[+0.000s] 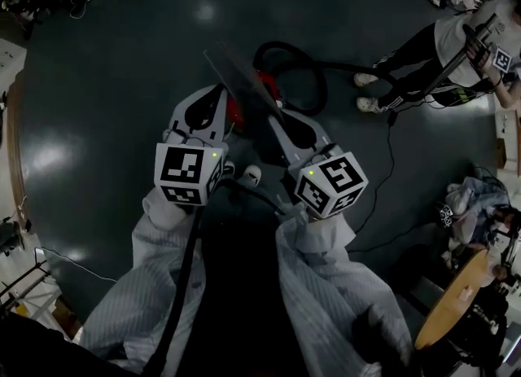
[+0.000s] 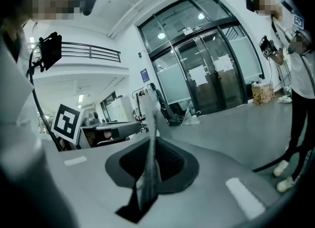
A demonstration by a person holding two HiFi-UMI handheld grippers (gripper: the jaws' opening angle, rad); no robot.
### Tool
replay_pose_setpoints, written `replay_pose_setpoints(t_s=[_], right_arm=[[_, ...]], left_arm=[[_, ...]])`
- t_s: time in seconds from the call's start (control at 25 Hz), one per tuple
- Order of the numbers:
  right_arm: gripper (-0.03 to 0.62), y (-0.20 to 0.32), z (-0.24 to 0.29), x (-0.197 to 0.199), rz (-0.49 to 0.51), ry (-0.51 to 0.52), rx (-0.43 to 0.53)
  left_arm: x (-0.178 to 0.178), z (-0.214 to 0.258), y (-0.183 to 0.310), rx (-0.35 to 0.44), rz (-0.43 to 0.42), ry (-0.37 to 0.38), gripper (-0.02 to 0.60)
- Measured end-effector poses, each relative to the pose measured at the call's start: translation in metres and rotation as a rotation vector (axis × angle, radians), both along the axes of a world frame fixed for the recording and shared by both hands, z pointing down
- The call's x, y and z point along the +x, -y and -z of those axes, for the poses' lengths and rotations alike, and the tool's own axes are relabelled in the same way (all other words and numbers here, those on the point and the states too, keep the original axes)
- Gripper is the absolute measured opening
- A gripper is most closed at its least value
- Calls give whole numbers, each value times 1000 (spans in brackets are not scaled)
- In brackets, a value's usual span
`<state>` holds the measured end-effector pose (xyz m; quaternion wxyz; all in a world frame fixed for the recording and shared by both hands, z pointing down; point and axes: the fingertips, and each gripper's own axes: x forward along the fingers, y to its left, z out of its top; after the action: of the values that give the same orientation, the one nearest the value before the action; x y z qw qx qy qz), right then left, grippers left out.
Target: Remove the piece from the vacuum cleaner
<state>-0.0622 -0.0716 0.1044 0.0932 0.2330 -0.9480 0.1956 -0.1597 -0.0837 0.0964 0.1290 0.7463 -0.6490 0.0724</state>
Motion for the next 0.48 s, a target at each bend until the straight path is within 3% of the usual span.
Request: replay_pose_setpoints(t_s=[0.48], right_arm=[[26, 0, 4, -2, 27, -7, 24]], left_arm=[[6, 6, 2, 8, -12, 11, 5]])
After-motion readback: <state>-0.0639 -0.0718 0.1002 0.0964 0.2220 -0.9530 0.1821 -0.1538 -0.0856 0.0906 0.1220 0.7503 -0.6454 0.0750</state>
